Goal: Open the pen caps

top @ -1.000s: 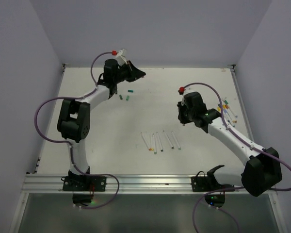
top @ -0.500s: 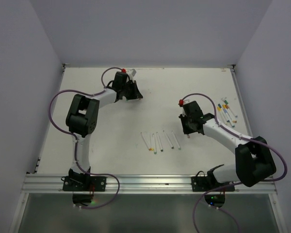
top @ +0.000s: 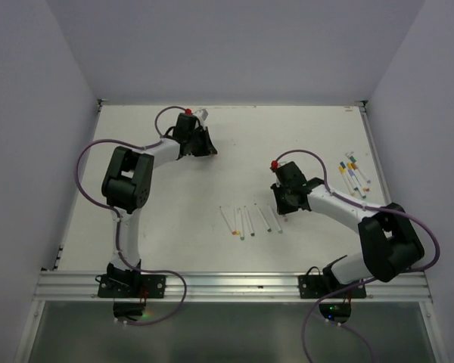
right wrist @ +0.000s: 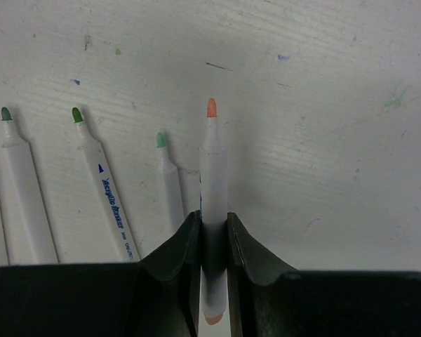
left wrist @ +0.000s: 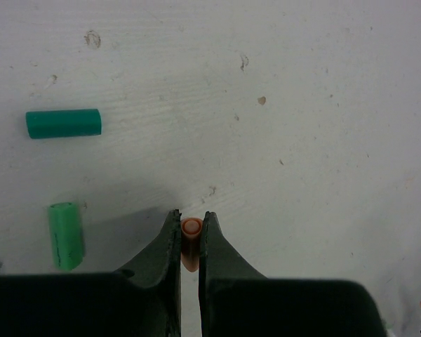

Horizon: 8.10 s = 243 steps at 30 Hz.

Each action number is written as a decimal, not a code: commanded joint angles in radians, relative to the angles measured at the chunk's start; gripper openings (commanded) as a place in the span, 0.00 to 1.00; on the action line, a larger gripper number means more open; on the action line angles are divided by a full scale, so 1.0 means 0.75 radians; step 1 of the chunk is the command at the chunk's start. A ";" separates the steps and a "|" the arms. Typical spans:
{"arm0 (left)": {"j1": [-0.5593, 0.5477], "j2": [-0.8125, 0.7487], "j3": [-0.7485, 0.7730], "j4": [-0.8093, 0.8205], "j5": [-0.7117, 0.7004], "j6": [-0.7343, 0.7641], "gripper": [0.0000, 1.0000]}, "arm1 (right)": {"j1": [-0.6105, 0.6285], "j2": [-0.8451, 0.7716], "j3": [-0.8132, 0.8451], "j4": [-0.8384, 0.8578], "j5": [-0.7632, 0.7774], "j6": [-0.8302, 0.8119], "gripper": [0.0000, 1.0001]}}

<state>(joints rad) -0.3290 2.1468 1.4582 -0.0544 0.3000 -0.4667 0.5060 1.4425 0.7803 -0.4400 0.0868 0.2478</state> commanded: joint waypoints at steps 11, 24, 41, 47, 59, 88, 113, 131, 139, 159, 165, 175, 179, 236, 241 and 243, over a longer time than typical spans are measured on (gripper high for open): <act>0.058 0.011 0.023 -0.054 -0.063 0.037 0.00 | 0.027 -0.080 0.037 -0.002 0.079 0.083 0.57; 0.079 0.069 0.072 -0.079 -0.093 0.031 0.02 | -0.552 0.099 0.272 0.133 0.373 -0.179 0.95; 0.097 0.062 0.070 -0.067 -0.091 0.050 0.50 | -0.767 0.347 0.330 0.196 0.259 -0.234 0.81; 0.097 0.009 0.038 -0.026 -0.075 0.027 0.59 | -0.555 0.284 0.281 0.065 0.436 -0.275 0.79; 0.095 -0.111 -0.005 0.007 -0.040 0.001 0.60 | -0.364 0.054 0.177 -0.105 0.512 -0.261 0.77; 0.052 -0.203 -0.081 0.146 0.103 -0.038 0.60 | -0.024 0.165 0.293 -0.160 0.395 -0.134 0.75; 0.038 -0.201 -0.159 0.357 0.291 -0.102 0.61 | -0.797 0.457 0.414 0.220 0.158 -0.245 0.74; 0.038 -0.183 -0.144 0.371 0.314 -0.100 0.61 | -0.902 0.455 0.402 0.231 0.058 -0.265 0.75; 0.038 -0.169 -0.144 0.396 0.324 -0.116 0.61 | -0.916 0.398 0.352 0.233 0.105 -0.285 0.75; 0.038 -0.148 -0.126 0.410 0.336 -0.122 0.61 | -0.943 0.359 0.357 0.225 0.128 -0.320 0.74; 0.036 -0.148 -0.132 0.408 0.340 -0.118 0.61 | -0.943 0.292 0.326 0.255 0.130 -0.310 0.73; 0.038 -0.144 -0.134 0.406 0.346 -0.110 0.62 | -0.959 0.410 0.348 0.243 0.138 -0.302 0.73; 0.038 -0.142 -0.132 0.408 0.346 -0.110 0.62 | -0.967 0.439 0.379 0.233 0.138 -0.308 0.73; 0.040 -0.101 -0.144 0.475 0.367 -0.126 0.62 | -1.108 0.603 0.663 0.351 0.463 -0.001 0.82; 0.042 -0.097 -0.146 0.484 0.375 -0.130 0.62 | -1.137 0.617 0.690 0.339 0.514 0.040 0.83; 0.040 -0.095 -0.146 0.486 0.373 -0.132 0.62 | -1.153 0.613 0.698 0.335 0.524 0.048 0.83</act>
<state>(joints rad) -0.2970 2.0789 1.3434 0.2493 0.5552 -0.5579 -0.3424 1.9495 1.2732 -0.2119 0.4530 0.2447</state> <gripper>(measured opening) 0.619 0.829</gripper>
